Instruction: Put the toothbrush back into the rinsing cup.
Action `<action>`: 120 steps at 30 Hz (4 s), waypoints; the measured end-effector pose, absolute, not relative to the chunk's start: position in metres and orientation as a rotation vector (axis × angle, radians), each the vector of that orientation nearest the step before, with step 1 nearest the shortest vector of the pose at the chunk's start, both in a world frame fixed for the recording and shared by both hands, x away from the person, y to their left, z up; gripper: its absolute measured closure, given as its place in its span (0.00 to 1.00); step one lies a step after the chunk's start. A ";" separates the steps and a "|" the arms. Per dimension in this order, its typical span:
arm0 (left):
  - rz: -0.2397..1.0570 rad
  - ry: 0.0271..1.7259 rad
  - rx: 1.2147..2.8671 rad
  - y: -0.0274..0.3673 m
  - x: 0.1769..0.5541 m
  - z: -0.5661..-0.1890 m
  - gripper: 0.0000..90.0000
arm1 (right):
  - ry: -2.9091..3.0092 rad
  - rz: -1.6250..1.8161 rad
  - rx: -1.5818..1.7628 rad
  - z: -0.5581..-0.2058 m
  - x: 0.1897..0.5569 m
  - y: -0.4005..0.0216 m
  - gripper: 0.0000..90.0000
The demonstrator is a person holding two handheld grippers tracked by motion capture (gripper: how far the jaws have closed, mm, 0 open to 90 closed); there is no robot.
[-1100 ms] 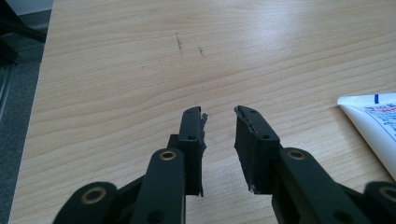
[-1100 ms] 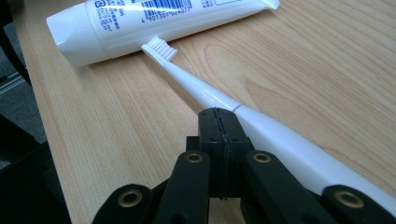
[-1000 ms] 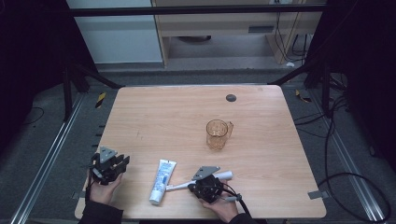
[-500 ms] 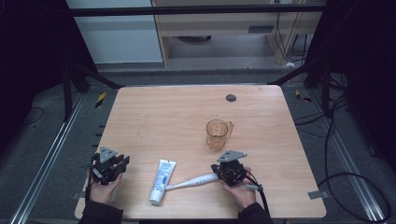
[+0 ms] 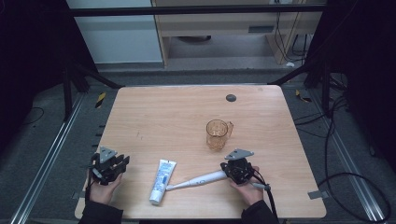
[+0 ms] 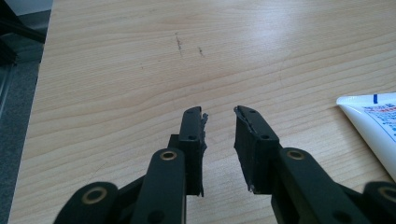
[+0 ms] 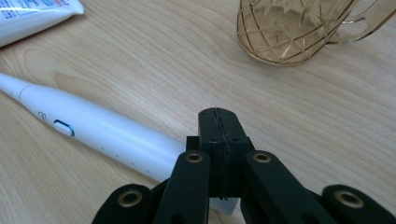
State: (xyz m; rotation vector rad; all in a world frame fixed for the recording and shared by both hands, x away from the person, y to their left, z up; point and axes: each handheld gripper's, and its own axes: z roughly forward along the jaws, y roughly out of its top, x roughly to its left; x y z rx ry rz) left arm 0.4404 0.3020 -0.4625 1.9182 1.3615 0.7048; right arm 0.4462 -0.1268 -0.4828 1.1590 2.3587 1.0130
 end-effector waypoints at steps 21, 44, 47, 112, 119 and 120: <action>0.705 1.361 1.919 0.301 0.440 -0.462 0.79 | 2.389 1.005 1.166 -0.482 0.423 -0.142 1.00; 0.705 1.361 1.920 0.300 0.439 -0.462 0.80 | 2.413 1.023 1.157 -0.480 0.395 -0.149 1.00; 0.704 1.361 1.920 0.300 0.440 -0.462 0.80 | 2.417 1.025 1.161 -0.480 0.390 -0.150 1.00; 0.698 1.375 1.975 0.301 0.448 -0.469 0.63 | 2.620 0.905 0.967 -0.409 0.446 -0.072 0.70; 0.696 1.374 1.984 0.301 0.449 -0.470 0.62 | 2.655 0.850 0.955 -0.416 0.450 -0.061 0.68; 0.697 1.374 1.984 0.300 0.449 -0.470 0.61 | 2.656 0.840 0.955 -0.417 0.450 -0.060 0.68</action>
